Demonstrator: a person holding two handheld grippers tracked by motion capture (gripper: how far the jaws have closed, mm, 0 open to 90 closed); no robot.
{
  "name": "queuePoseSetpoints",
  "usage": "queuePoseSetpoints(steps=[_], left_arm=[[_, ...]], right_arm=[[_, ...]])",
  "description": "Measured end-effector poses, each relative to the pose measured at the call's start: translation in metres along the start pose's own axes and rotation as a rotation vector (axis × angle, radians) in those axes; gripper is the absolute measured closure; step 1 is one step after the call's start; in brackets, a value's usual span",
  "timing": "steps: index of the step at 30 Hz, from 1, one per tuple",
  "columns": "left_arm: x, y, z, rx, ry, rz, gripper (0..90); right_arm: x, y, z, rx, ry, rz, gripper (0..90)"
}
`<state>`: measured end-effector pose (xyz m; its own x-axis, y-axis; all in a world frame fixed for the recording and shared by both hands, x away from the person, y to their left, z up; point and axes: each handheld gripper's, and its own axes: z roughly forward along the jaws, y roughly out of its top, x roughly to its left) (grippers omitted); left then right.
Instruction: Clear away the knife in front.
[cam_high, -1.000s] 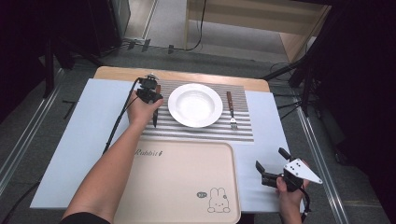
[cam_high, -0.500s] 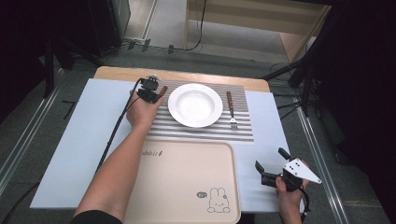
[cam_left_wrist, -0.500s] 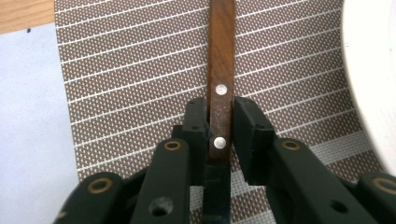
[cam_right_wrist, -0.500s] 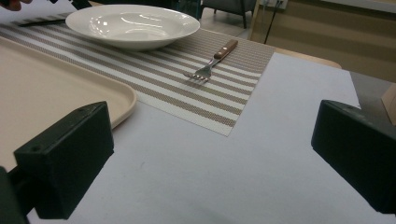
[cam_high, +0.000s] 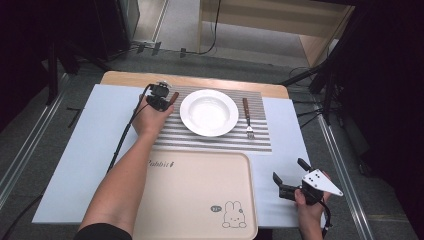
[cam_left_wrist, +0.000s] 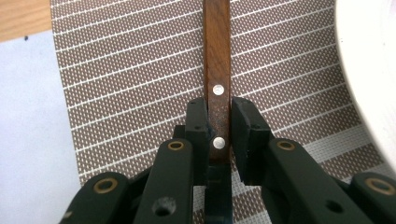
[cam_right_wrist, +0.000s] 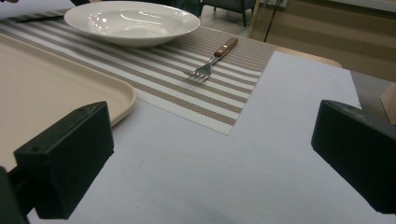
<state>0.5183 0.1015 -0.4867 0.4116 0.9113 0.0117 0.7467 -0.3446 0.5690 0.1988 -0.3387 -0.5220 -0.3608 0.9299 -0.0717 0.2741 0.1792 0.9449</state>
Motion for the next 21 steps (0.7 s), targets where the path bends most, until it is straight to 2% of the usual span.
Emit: queuePoseSetpoints(steps=[9,14,21], left_arm=[[-0.001,-0.002,-0.006,0.006,-0.019,0.001,77.0],[-0.003,-0.001,-0.016,-0.009,-0.028,0.023,77.0],[-0.001,-0.002,-0.027,-0.002,-0.052,0.027,77.0]], right_arm=[[-0.001,0.0,-0.001,-0.006,0.004,0.005,0.0],[-0.001,0.0,-0.001,-0.008,0.005,0.007,0.0],[-0.001,0.0,-0.001,-0.009,0.01,0.006,0.0]])
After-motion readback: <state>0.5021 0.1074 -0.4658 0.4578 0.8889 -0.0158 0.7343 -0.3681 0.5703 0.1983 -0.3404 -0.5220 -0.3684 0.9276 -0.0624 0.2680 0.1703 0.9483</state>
